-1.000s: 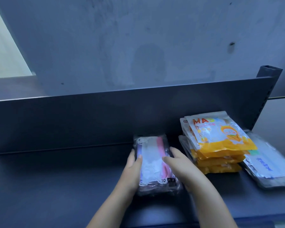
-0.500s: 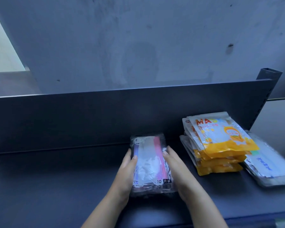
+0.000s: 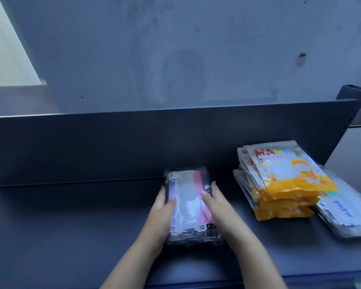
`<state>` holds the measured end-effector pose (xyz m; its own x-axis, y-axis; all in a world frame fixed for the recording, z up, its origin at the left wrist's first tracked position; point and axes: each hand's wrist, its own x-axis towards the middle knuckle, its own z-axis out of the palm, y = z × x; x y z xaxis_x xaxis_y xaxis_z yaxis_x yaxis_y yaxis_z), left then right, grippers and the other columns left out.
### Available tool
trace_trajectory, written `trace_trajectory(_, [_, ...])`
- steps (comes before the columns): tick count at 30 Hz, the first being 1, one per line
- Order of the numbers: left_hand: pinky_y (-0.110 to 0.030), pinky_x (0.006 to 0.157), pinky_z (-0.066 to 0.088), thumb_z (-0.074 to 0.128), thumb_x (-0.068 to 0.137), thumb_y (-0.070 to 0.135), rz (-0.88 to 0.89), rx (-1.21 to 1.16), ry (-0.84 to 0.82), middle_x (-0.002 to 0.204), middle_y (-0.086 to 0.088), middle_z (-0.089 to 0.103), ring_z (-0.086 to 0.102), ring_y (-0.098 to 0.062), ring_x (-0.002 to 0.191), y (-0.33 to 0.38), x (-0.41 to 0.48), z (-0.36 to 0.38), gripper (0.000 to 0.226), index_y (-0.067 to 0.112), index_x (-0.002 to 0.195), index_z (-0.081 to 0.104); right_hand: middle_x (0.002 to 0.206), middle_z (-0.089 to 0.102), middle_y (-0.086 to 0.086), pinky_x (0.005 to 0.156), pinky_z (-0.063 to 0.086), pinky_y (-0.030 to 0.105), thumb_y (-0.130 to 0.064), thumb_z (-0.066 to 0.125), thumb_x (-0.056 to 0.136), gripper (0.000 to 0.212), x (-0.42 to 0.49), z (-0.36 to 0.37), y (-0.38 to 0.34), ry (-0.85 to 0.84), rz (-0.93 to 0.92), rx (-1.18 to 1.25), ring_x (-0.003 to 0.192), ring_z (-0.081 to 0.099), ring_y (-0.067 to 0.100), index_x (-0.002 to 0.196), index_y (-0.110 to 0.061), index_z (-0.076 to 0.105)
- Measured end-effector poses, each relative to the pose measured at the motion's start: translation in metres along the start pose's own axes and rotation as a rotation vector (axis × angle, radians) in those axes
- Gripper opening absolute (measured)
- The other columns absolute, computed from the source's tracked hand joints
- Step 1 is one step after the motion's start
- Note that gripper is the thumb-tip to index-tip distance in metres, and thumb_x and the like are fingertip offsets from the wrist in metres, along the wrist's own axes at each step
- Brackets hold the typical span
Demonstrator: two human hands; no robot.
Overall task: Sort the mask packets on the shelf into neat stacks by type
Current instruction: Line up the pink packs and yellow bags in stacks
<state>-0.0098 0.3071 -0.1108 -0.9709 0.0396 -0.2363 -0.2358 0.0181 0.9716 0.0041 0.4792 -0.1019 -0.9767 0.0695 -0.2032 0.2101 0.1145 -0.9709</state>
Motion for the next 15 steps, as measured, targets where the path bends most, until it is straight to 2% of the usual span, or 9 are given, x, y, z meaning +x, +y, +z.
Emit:
trace_trajectory(4, [-0.024,0.111,0.031,0.048,0.109,0.033,0.032,-0.043,0.103,0.158,0.017,0.035,0.039,-0.003,0.139,0.005,-0.008,0.001,0.057,0.023,0.162,0.029,0.172,0.013,-0.011,0.127,0.015,0.035,-0.045,0.044,0.107,0.069,-0.005,-0.002,0.001,0.142,-0.026,0.010,0.158,0.014,0.009,0.166,-0.028,0.013])
trace_trajectory(7, [-0.032,0.120,0.031,0.045,0.109,0.038,0.029,-0.141,0.196,0.157,0.016,0.041,0.044,-0.006,0.140,-0.004,-0.019,0.008,0.052,0.022,0.158,0.039,0.165,0.037,-0.007,0.117,0.026,0.029,-0.041,0.045,0.108,0.057,-0.014,-0.005,0.007,0.296,0.007,0.119,0.151,0.033,0.012,0.161,-0.022,0.035])
trace_trajectory(9, [-0.037,0.123,0.031,0.042,0.109,0.038,0.045,-0.136,0.264,0.155,0.014,0.048,0.047,-0.008,0.140,-0.013,-0.028,0.016,0.049,0.022,0.155,0.045,0.159,0.045,-0.006,0.113,0.029,0.027,-0.037,0.046,0.108,0.052,-0.022,-0.002,0.013,0.348,0.012,0.187,0.144,0.041,0.010,0.156,-0.018,0.045])
trace_trajectory(12, [-0.036,0.120,0.036,0.040,0.110,0.032,0.064,-0.143,0.334,0.146,0.012,0.056,0.052,-0.009,0.135,-0.013,-0.035,0.026,0.044,0.021,0.150,0.051,0.149,0.051,-0.011,0.108,0.031,0.024,-0.034,0.046,0.109,0.048,-0.031,0.010,0.015,0.361,0.001,0.251,0.132,0.045,0.004,0.154,-0.018,0.047])
trace_trajectory(15, [-0.036,0.118,0.039,0.039,0.109,0.027,0.062,-0.169,0.363,0.138,0.011,0.060,0.056,-0.011,0.130,-0.004,-0.033,0.031,0.041,0.019,0.146,0.055,0.140,0.049,-0.017,0.105,0.030,0.022,-0.035,0.044,0.109,0.047,-0.030,0.018,0.011,0.359,-0.007,0.284,0.130,0.044,0.001,0.154,-0.020,0.046])
